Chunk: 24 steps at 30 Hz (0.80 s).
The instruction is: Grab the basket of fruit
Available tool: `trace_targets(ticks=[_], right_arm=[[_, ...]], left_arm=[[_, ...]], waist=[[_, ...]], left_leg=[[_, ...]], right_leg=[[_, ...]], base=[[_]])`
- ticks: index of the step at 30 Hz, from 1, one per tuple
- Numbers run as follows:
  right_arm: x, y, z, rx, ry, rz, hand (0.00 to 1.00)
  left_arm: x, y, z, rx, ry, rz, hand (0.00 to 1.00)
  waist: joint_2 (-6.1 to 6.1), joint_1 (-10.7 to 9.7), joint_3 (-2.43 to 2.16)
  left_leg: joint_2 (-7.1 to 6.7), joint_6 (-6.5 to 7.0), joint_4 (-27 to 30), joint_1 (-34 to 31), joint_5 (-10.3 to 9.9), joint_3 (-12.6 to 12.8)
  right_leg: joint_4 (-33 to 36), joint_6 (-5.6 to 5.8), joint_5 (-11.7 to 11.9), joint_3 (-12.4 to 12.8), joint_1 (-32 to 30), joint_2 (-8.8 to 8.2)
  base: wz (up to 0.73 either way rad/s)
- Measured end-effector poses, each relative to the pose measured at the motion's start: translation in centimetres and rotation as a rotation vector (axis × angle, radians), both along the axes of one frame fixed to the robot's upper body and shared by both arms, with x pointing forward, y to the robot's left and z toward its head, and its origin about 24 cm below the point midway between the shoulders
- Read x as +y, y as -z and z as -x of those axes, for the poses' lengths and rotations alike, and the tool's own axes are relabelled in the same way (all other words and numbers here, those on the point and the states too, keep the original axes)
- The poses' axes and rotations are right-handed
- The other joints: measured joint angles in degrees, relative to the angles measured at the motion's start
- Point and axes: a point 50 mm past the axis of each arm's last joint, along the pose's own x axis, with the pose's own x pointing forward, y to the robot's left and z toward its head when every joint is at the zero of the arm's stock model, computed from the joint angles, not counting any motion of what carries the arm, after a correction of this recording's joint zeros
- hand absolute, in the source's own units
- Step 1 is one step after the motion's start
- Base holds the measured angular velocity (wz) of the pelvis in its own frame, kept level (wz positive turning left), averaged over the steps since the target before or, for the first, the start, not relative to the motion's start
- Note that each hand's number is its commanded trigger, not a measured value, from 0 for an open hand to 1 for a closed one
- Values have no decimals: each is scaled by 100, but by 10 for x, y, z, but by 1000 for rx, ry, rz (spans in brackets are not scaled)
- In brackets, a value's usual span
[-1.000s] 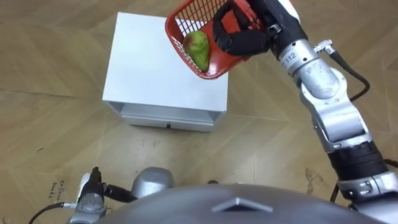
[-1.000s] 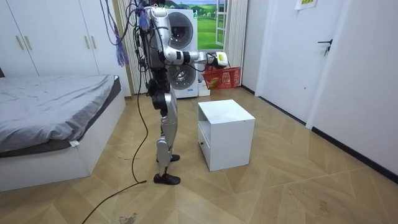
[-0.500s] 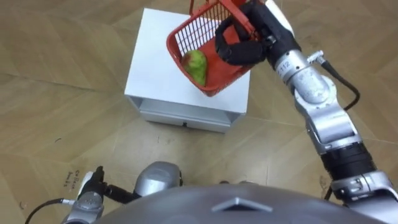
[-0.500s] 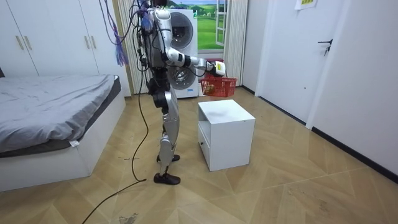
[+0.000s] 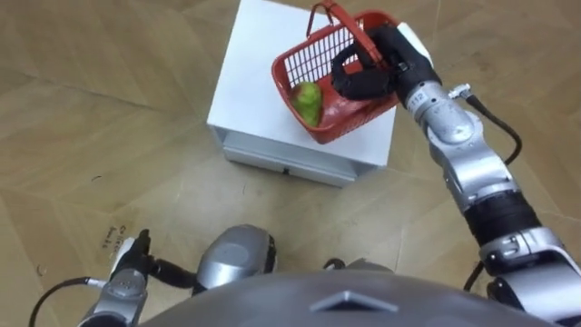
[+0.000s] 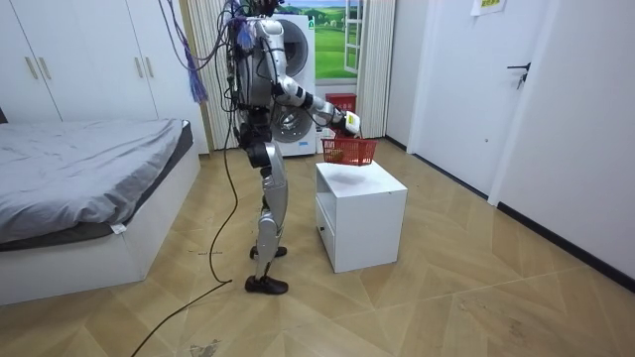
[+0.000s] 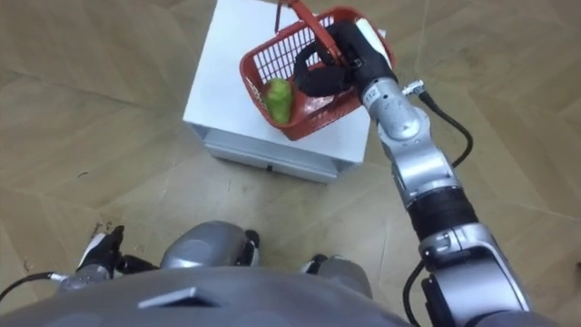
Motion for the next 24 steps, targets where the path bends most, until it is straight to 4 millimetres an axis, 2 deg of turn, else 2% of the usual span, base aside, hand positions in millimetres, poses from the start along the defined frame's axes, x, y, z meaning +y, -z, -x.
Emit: trace_targets(ticks=[4, 6, 17, 18, 19, 20, 24], right_arm=[[-8, 8, 1, 27, 51, 25, 100], [-11, 12, -2, 41, 72, 39, 100], [-20, 13, -15, 71, 149, 11, 100], [-21, 14, -16, 76, 156, 8, 62], [-23, 14, -18, 84, 166, 10, 20], [-24, 14, -20, 87, 171, 13, 0], [-30, 20, -20, 121, 214, 3, 0]], left_arm=[[-1, 1, 12, 29, 2, 2, 0], [-4, 2, 11, 31, 11, 10, 0], [-13, 5, 12, 56, 61, 30, 0], [-13, 5, 13, 62, 62, 31, 0], [-14, 6, 14, 71, 66, 31, 0], [-15, 6, 15, 82, 71, 30, 0], [-17, 7, 15, 91, 84, 35, 0]], waist=[[30, -3, 15], [56, -2, 28], [211, 148, 25], [229, 153, 24], [254, 158, 25], [272, 180, 26], [281, 264, 28]], left_leg=[[-44, -13, 27, -79, 8, -175], [-49, -19, 30, -95, 11, -208], [-78, -34, 41, -325, 22, -312], [-79, -36, 47, -338, 22, -322], [-81, -36, 53, -348, 23, -335], [-84, -37, 52, -355, 23, -339], [-124, -49, 42, -381, 30, -349]], right_leg=[[-40, 50, -32, -119, 26, -9], [-45, 57, -37, -117, 25, -5], [-106, 69, -46, -264, -123, -14], [-103, 70, -47, -277, -128, -18], [-96, 74, -54, -306, -131, -23], [-96, 78, -65, -333, -132, -30], [-88, 130, -147, -515, -139, -103]], base=[[23], [14], [4], [6], [7], [5], [3]])
